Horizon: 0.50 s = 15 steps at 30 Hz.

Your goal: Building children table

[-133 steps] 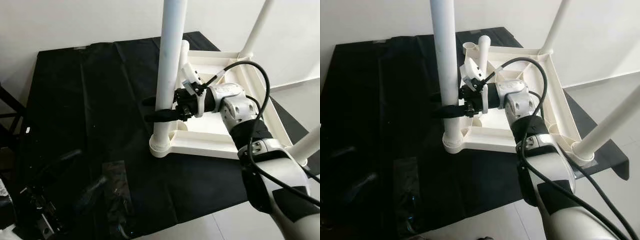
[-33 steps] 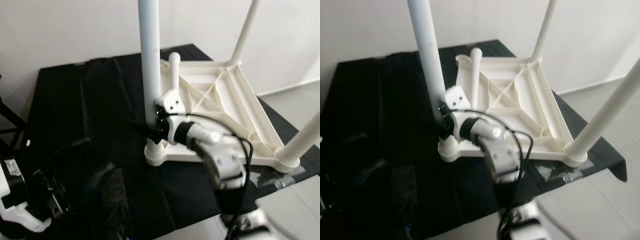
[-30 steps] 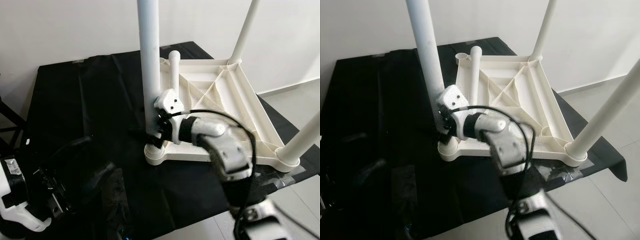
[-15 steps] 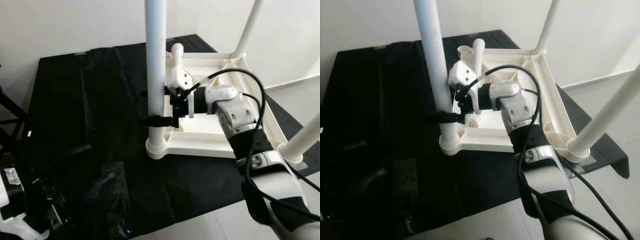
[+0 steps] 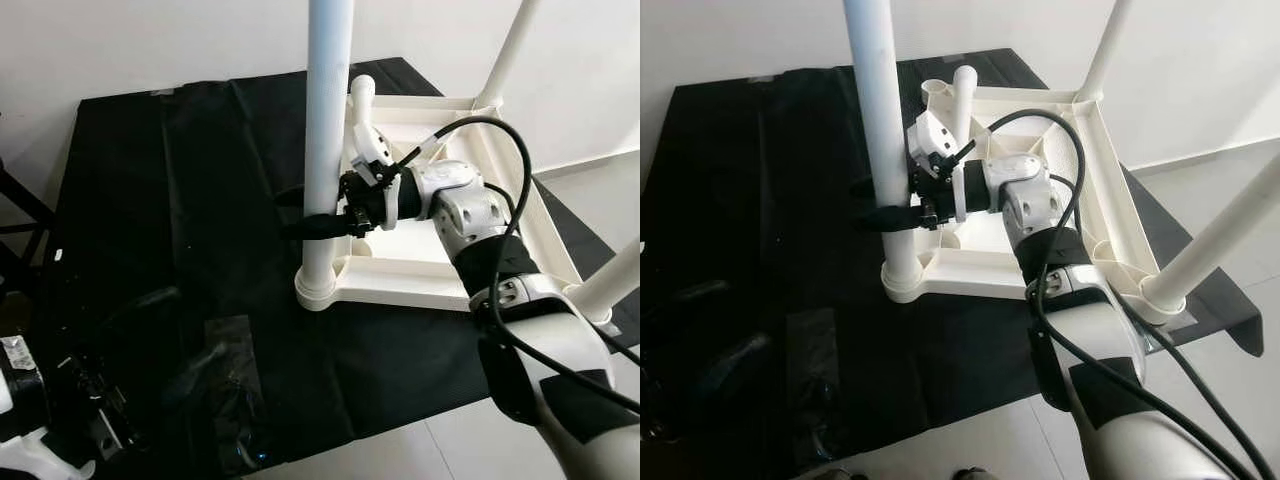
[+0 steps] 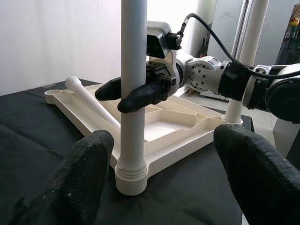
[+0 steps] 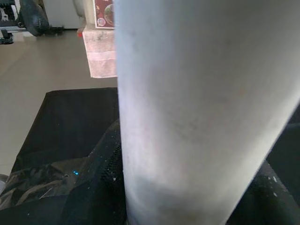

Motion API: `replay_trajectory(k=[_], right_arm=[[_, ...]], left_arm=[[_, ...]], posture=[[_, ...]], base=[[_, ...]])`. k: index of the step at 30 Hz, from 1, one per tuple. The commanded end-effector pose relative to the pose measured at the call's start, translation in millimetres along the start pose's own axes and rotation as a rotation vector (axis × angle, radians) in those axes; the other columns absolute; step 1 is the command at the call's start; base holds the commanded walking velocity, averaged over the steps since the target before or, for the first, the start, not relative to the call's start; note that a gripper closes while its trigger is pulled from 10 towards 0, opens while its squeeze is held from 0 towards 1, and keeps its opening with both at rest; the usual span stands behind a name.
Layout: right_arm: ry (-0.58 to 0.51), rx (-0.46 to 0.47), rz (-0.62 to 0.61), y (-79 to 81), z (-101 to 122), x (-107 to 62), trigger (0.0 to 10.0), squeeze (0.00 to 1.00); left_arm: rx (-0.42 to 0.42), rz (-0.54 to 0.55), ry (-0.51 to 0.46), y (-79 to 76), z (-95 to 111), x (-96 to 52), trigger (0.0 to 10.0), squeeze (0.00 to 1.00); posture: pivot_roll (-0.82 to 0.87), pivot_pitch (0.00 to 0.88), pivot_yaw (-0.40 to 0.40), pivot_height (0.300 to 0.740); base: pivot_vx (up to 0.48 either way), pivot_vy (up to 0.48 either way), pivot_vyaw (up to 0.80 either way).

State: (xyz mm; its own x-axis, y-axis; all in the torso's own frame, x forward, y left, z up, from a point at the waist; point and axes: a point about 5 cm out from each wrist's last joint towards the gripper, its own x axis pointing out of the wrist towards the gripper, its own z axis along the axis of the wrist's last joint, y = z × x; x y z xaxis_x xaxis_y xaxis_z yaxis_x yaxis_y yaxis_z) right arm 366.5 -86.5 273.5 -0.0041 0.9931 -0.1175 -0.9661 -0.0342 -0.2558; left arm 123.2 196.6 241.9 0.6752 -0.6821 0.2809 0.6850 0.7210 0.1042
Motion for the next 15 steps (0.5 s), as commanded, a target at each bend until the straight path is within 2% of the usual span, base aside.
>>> replay_trajectory(k=[1,3,4,6,7,8,9,10,12,15], right_arm=[[-0.016,-0.024,-0.137,-2.7,-3.8,-4.3,0.0,0.00],[-0.043,0.004,-0.337,1.8,-14.4,2.4,0.0,0.00],[-0.043,0.004,-0.337,1.8,-14.4,2.4,0.0,0.00],[-0.011,0.027,-0.587,13.4,-29.2,14.7,0.0,0.00],[-0.011,0.027,-0.587,13.4,-29.2,14.7,0.0,0.00],[0.049,0.059,-0.739,36.1,-45.3,27.2,0.0,0.00],[0.086,0.065,-0.862,55.2,-51.8,34.4,0.0,0.00],[0.097,0.073,-0.919,68.3,-53.3,40.1,0.0,0.00],[0.099,0.077,-0.943,73.7,-53.5,45.2,0.0,0.00],[0.100,0.069,-0.924,71.7,-52.9,50.1,0.0,0.00]], left_arm=[[-0.003,-0.005,-0.001,-1.4,-0.1,0.0,10.0,0.00],[0.000,-0.001,-0.004,-1.0,-1.2,0.0,10.0,0.00],[0.000,-0.001,-0.004,-1.0,-1.2,0.0,10.0,0.00],[0.001,0.002,-0.007,-0.4,-2.4,0.3,10.0,0.00],[0.001,0.002,-0.007,-0.4,-2.4,0.3,10.0,0.00],[-0.003,0.000,-0.013,-0.4,-3.1,1.5,10.0,0.00],[-0.008,-0.006,-0.018,0.4,-4.2,3.5,10.0,0.00],[-0.013,-0.015,-0.021,0.6,-5.1,5.2,10.0,0.00],[-0.017,-0.027,-0.024,1.3,-6.7,7.4,10.0,0.00],[-0.017,-0.037,-0.029,3.3,-8.0,9.3,10.0,0.00]], posture=[[0.11,0.176,-0.058,0.740],[0.10,0.166,-0.072,0.740],[0.10,0.166,-0.072,0.740],[0.09,0.160,-0.074,0.740],[0.09,0.160,-0.074,0.740],[0.08,0.160,-0.061,0.740],[0.08,0.159,-0.049,0.740],[0.08,0.159,-0.049,0.740],[0.06,0.137,-0.035,0.740],[0.06,0.125,-0.038,0.740]], base=[[0.000,0.000,0.00],[0.000,0.000,0.00],[0.000,0.000,0.00],[0.000,0.000,0.00],[0.000,0.000,0.00],[0.000,0.000,0.00],[0.000,0.000,0.00],[0.000,0.000,0.00],[0.000,0.000,0.00],[0.000,0.000,0.00]])
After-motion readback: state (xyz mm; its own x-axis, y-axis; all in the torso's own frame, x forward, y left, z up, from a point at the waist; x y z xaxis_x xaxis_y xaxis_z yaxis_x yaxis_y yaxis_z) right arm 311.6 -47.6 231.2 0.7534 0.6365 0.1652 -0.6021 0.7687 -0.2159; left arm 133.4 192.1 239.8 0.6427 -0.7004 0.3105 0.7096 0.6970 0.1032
